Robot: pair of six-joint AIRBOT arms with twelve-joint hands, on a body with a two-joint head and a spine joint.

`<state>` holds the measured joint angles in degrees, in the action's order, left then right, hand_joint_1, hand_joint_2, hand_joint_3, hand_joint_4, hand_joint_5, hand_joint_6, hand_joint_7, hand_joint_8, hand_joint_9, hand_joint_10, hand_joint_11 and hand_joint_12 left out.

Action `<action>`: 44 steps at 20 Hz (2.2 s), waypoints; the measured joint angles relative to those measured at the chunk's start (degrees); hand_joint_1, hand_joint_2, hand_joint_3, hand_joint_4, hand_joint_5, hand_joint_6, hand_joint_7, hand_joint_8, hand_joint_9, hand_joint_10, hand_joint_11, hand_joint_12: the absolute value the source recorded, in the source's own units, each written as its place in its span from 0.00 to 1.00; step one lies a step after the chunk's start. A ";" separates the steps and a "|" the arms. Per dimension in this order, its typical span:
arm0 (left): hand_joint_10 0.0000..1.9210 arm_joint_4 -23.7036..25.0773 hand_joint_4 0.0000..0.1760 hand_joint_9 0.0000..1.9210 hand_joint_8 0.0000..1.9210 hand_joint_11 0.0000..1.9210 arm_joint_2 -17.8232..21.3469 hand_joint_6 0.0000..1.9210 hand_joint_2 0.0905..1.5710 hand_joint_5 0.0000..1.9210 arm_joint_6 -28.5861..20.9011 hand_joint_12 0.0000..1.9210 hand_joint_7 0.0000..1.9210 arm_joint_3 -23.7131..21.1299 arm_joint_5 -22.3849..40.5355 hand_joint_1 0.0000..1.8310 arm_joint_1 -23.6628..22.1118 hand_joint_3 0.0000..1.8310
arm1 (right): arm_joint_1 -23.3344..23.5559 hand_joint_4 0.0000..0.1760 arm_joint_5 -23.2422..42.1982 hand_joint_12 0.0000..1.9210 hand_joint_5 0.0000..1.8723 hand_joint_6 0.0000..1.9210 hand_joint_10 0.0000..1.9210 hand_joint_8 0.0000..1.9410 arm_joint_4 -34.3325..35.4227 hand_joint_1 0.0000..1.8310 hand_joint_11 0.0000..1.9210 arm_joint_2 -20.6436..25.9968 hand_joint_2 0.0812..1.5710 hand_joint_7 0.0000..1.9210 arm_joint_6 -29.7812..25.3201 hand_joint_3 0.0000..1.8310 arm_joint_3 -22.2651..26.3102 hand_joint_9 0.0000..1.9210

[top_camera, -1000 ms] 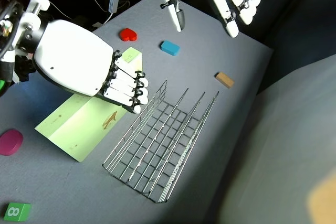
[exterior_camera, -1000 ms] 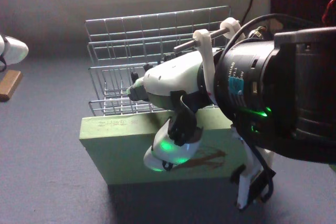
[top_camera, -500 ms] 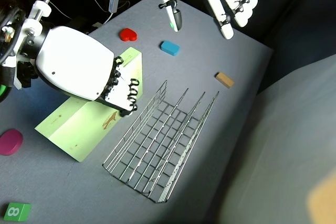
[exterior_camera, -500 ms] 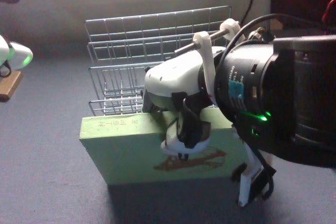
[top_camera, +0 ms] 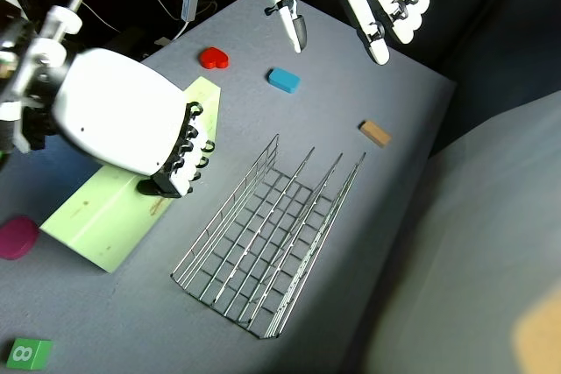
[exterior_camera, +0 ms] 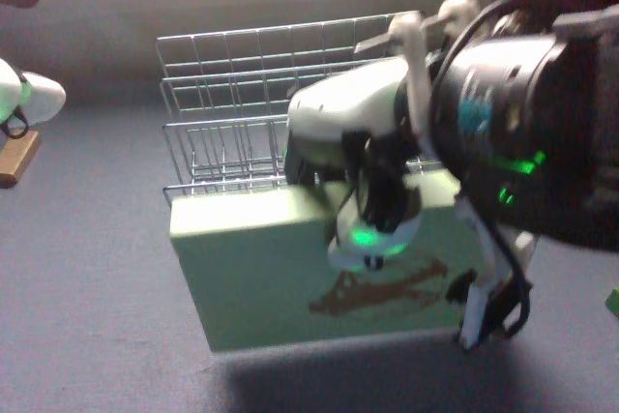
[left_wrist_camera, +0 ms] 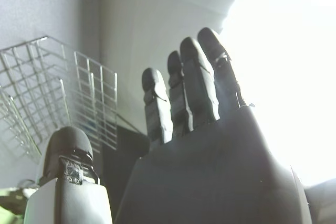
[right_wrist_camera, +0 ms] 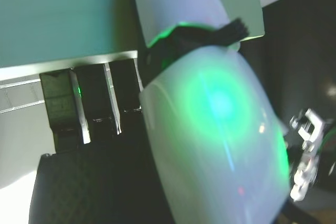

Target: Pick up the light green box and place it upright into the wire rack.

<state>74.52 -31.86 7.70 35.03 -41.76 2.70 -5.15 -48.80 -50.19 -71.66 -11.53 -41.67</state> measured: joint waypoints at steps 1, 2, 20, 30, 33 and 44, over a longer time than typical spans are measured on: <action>0.00 -0.02 0.56 0.14 0.00 0.00 0.00 0.00 0.72 0.17 -0.04 0.37 0.13 0.02 -0.04 0.11 -0.20 0.01 | 1.09 0.00 0.35 0.77 0.48 0.50 0.63 0.62 0.66 0.68 0.43 0.70 0.72 0.50 0.50 0.00 0.31 0.46; 0.00 0.15 0.57 0.14 0.00 0.00 0.00 0.00 0.73 0.17 0.00 0.37 0.13 0.02 -0.02 0.09 -0.26 0.01 | 2.21 0.00 0.57 0.76 0.49 0.49 0.60 0.63 1.62 0.67 0.43 1.27 0.71 0.50 1.03 0.00 0.50 0.47; 0.00 -0.02 0.57 0.14 0.00 0.00 0.59 0.00 0.72 0.16 0.20 0.36 0.13 -0.68 -1.68 0.13 -0.44 0.00 | 14.25 0.00 0.48 0.75 0.49 0.50 0.59 0.63 -8.13 0.67 0.42 -1.79 0.71 0.50 4.26 0.00 -2.86 0.47; 0.00 0.00 0.56 0.14 0.00 0.00 0.59 0.00 0.69 0.16 0.20 0.37 0.13 -0.68 -1.86 0.17 -0.46 0.00 | 9.09 0.00 1.14 0.77 0.46 0.50 0.74 0.60 -14.58 0.74 0.42 -7.72 0.72 0.46 1.84 0.00 -8.59 0.44; 0.00 0.00 0.56 0.14 0.00 0.00 0.59 0.00 0.69 0.16 0.20 0.37 0.13 -0.68 -1.86 0.20 -0.46 0.00 | 8.04 0.00 1.36 0.77 0.44 0.52 0.74 0.60 -14.19 0.74 0.41 -8.52 0.73 0.47 1.36 0.00 -9.57 0.44; 0.00 -1.05 0.57 0.14 0.00 0.00 1.31 0.00 0.70 0.16 0.20 0.38 0.13 -1.51 -1.86 0.17 0.28 0.00 | 5.77 0.00 1.97 0.77 0.44 0.53 0.75 0.60 -12.24 0.74 0.41 -10.64 0.73 0.47 1.25 0.00 -11.91 0.43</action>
<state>73.47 -30.55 7.90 33.52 -43.62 2.98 0.62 -46.83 -62.43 -82.30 -10.28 -53.58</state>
